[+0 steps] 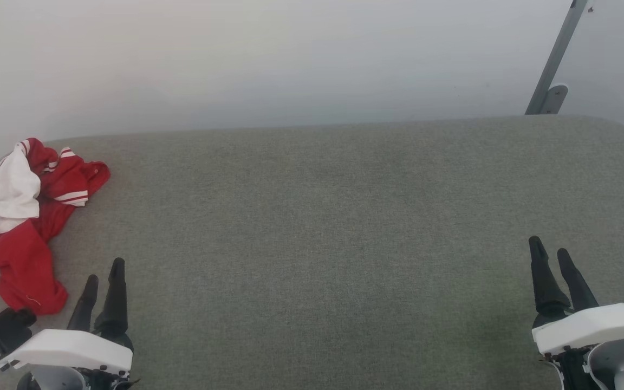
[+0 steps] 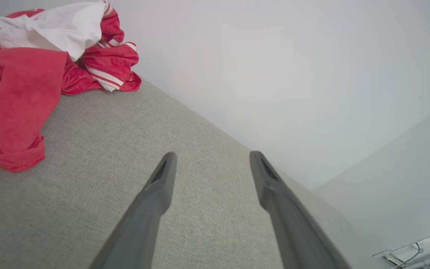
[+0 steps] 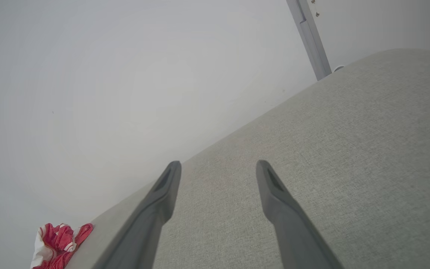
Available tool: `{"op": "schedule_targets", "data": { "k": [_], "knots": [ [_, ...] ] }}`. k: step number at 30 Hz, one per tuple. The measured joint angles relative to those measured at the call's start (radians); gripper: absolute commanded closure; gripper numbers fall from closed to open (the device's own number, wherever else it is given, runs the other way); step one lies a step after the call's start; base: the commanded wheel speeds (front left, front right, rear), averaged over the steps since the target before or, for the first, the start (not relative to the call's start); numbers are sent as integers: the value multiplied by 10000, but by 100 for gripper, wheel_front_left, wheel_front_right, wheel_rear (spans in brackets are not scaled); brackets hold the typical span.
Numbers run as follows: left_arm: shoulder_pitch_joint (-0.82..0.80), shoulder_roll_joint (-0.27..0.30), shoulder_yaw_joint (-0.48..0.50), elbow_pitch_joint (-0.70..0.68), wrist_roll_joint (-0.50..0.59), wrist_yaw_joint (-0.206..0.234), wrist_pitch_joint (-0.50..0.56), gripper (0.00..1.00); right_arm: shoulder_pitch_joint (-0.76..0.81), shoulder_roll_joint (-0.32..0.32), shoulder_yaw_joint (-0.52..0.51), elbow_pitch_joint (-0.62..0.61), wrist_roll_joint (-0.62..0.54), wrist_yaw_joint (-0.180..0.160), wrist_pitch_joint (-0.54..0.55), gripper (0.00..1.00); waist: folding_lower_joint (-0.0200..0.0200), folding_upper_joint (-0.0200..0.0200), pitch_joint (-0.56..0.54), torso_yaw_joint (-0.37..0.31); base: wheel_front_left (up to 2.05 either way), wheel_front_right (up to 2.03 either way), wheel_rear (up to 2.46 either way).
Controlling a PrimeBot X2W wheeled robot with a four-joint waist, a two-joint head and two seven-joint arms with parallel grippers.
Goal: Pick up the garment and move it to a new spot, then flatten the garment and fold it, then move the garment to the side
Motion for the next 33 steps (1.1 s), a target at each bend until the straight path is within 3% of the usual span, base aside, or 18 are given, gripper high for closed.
{"op": "schedule_targets", "data": {
  "k": [33],
  "knots": [
    [50,449,-105,84,2821,-265,-800,0,146,27,-63,-780,-3392,27,-351,0,0,0,-88,-46,0,0,0]
  ]
}}
